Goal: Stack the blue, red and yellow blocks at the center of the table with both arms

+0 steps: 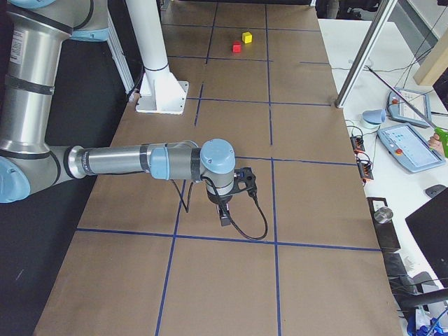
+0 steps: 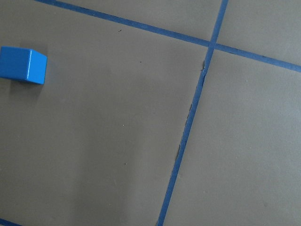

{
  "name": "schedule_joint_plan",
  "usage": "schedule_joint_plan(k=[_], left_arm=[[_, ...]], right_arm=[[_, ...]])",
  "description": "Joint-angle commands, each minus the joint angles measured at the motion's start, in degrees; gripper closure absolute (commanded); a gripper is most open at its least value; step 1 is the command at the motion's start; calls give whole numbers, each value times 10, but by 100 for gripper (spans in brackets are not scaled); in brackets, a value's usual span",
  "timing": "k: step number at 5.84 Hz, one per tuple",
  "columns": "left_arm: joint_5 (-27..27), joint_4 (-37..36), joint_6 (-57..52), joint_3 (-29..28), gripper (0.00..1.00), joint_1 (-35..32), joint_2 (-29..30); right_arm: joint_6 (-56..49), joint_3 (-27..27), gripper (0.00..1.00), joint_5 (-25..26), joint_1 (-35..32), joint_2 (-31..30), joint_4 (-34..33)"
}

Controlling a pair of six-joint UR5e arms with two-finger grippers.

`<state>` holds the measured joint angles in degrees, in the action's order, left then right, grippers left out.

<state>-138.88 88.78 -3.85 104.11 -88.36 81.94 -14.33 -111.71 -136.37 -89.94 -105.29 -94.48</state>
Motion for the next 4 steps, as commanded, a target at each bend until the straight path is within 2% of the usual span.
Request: schedule_joint_plan(k=[1, 4], left_arm=[[24, -2, -3, 2, 0, 4, -2], [36, -5, -1, 1, 0, 5, -25]], right_arm=[[0, 1, 0, -2, -1, 0, 0], [0, 1, 0, -1, -1, 0, 0]])
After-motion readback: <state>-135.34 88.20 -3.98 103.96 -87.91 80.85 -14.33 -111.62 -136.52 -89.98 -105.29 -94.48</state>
